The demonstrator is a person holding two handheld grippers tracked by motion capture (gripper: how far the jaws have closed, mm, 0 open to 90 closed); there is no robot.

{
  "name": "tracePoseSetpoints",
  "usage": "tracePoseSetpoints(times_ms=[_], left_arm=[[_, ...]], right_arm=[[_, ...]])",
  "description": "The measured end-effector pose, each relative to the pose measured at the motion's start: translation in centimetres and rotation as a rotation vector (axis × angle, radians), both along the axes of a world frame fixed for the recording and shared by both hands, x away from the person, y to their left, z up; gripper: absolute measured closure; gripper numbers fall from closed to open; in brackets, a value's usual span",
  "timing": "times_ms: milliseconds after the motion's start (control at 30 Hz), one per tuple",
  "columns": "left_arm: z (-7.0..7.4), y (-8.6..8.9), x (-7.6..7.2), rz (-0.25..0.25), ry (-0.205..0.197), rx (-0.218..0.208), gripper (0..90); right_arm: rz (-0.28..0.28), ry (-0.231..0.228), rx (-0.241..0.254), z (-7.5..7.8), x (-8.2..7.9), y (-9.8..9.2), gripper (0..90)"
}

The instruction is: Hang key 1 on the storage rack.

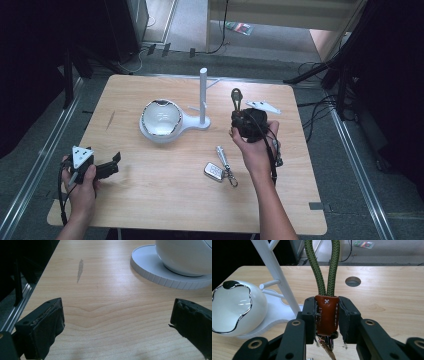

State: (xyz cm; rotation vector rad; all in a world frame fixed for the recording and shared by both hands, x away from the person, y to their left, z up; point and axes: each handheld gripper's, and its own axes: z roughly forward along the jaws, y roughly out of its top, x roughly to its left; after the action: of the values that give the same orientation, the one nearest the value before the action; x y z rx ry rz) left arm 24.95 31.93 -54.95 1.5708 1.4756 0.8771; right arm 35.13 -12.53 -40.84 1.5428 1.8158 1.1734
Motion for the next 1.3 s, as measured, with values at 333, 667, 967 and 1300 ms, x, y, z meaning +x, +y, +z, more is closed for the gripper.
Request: tracePoseSetpoints(times_ms=[333, 667, 967, 1300], left_arm=[[0.0, 0.0, 0.0, -0.001, 0.0, -0.002, 0.0], [0.0, 0.0, 0.0, -0.002, 0.001, -0.002, 0.0], [0.0, 0.0, 0.0, -0.003, 0.002, -0.002, 0.0], [0.0, 0.0, 0.0, -0.003, 0.002, -0.004, 0.0]], right_arm=[[0.018, -0.025, 0.019, 1.0, 0.8, 0.7, 70.2], [0.027, -0.034, 0.03, 1.3, 1.4, 1.1, 70.1], [0.039, -0.044, 0.04, 1.5, 2.1, 1.4, 70.0], [0.058, -0.075, 0.051, 1.6, 2.7, 1.8, 69.8]])
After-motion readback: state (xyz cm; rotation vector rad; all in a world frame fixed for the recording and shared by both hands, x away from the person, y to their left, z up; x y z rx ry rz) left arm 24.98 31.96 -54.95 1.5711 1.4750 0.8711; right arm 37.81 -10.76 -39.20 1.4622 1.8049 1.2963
